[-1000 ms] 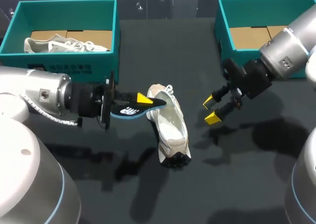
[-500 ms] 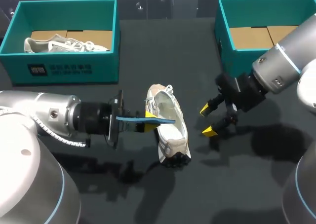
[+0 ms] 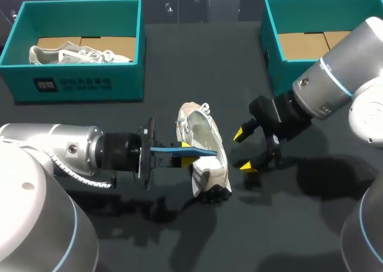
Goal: Take the shoe out of the shoebox, open the shoe tongue, remove and reinsert the insole, then place the shoe into the shoebox
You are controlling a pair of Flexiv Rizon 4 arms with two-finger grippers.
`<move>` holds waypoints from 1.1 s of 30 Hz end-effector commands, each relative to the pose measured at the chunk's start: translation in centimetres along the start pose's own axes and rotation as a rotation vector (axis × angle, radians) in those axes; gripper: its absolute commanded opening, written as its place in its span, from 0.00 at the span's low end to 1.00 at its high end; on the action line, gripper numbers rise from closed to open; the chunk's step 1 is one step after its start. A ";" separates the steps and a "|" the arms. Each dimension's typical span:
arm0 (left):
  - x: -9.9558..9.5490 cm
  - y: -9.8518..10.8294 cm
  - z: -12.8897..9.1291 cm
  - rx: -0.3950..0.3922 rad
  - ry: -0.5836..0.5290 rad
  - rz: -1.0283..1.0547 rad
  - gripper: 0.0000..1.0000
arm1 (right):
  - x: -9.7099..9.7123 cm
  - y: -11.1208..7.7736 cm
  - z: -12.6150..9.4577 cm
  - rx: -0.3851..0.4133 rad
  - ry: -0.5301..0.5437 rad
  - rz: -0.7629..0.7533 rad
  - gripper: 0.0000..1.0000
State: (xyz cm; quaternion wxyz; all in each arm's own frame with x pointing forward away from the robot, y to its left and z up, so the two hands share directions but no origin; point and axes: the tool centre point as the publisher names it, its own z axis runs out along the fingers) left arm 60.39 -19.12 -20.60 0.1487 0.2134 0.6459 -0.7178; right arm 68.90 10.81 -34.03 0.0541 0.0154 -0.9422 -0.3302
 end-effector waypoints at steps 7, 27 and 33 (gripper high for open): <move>-0.1 0.5 0.9 0.001 0.010 -0.003 0.00 | 0.4 0.4 1.3 0.050 -0.008 -0.036 1.00; 0.3 2.5 1.9 -0.001 -0.055 -0.065 0.00 | -0.2 -0.3 3.4 0.188 -0.058 -0.082 1.00; 0.3 2.8 1.8 -0.013 -0.069 -0.074 0.00 | -0.3 -0.7 3.5 0.198 -0.057 -0.081 1.00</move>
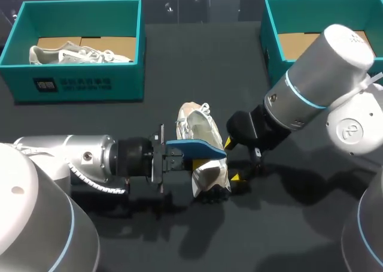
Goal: Take the shoe out of the shoebox, open the shoe tongue, remove and reinsert the insole, then place the shoe into the shoebox
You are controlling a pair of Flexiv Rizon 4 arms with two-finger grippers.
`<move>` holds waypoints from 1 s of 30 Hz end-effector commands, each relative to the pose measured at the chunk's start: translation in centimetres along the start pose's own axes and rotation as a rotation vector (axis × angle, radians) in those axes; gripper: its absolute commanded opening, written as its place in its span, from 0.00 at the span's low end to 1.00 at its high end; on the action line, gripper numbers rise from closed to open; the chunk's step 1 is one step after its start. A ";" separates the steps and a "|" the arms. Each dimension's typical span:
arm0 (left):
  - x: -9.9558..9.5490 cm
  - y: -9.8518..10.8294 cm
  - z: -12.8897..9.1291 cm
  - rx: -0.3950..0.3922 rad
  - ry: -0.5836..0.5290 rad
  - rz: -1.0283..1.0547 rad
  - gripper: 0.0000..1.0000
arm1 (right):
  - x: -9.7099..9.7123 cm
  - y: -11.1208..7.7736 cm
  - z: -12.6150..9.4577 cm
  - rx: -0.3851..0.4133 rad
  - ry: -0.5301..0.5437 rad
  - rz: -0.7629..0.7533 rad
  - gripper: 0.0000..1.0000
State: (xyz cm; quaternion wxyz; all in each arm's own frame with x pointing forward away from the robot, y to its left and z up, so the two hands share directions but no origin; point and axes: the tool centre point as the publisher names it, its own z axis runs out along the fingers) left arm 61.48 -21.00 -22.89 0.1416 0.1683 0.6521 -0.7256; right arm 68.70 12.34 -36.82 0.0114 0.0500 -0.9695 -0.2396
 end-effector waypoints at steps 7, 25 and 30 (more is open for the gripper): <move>0.2 0.6 -0.2 0.010 -0.041 -0.004 0.00 | -0.2 -0.5 0.2 0.021 -0.002 0.030 1.00; -0.7 2.9 0.9 0.025 -0.082 -0.030 0.00 | -0.7 -0.9 0.6 0.029 0.013 0.058 1.00; -0.8 3.3 1.3 0.021 -0.085 -0.036 0.00 | -0.7 -0.9 0.6 0.029 0.013 0.058 1.00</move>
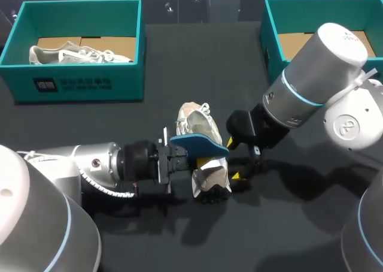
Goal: Take the shoe out of the shoebox, open the shoe tongue, remove and reinsert the insole, then place the shoe into the shoebox
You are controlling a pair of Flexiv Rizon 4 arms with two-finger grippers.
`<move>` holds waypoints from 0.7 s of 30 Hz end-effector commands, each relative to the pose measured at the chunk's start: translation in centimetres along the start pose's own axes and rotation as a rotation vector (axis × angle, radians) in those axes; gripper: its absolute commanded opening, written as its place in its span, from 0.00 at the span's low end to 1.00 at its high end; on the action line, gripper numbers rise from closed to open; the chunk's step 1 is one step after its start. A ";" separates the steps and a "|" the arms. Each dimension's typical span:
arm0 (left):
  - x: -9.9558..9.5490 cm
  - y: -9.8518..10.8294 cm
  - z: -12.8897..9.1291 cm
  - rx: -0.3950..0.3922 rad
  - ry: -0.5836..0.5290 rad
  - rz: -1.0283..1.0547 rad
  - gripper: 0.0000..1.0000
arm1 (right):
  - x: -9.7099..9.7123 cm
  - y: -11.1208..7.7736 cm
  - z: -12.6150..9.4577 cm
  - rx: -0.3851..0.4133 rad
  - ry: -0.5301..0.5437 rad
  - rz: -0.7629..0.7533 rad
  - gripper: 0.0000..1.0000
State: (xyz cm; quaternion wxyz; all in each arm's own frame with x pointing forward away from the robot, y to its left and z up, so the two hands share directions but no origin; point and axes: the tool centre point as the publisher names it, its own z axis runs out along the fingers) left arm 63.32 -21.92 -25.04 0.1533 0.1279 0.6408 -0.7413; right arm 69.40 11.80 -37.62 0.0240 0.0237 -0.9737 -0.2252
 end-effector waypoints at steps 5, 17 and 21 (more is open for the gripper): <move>0.0 1.2 0.8 -0.007 -0.010 -0.008 0.00 | 0.0 0.0 0.2 0.001 0.000 0.000 1.00; -0.3 2.7 1.1 -0.023 -0.028 -0.034 0.00 | 0.0 0.0 0.2 0.001 0.000 0.000 1.00; -0.4 3.3 0.9 -0.033 -0.037 -0.042 0.00 | 0.0 0.0 0.2 0.001 0.000 0.000 1.00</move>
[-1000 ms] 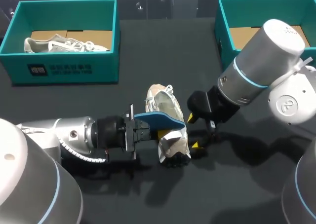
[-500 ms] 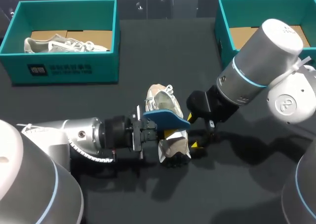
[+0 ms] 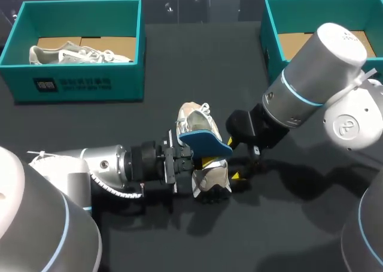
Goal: Take the shoe out of the shoebox, open the shoe tongue, remove and reinsert the insole, then place the shoe into the shoebox
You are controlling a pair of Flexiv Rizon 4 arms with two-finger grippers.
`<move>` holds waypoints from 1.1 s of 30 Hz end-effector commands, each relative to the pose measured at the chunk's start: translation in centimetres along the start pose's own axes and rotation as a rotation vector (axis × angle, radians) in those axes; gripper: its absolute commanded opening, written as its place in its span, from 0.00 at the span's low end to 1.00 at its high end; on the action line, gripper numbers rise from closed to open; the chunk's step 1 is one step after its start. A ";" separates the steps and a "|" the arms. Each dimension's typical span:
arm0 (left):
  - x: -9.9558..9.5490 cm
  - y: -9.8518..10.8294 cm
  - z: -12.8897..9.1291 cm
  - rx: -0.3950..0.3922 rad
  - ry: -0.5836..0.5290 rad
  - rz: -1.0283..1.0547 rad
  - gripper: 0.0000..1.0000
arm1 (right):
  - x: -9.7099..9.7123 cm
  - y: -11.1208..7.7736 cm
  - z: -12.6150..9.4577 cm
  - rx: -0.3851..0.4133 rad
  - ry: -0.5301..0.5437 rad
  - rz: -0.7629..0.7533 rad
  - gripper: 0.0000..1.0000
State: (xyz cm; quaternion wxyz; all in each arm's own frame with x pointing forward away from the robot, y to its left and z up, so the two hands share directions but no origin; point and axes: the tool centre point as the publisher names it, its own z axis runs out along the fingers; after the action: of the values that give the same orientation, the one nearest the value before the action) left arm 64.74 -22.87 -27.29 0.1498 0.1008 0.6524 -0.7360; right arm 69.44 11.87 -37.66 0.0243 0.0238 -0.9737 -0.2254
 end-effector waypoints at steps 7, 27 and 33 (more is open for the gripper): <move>-0.3 1.5 0.0 -0.022 -0.018 -0.006 0.00 | 0.0 0.0 0.1 0.001 -0.001 0.000 1.00; -1.5 4.8 -0.5 -0.044 -0.082 -0.013 0.00 | 0.0 0.0 0.1 0.001 -0.001 0.000 1.00; -1.8 6.2 -0.8 -0.075 -0.080 0.003 0.00 | 0.0 0.0 0.1 0.001 -0.001 0.000 1.00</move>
State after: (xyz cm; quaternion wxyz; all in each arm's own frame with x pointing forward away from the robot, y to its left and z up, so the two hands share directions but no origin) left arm 68.22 -22.21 -32.04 0.1799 0.0671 0.6731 -0.7142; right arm 69.46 11.89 -37.67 0.0245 0.0239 -0.9737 -0.2253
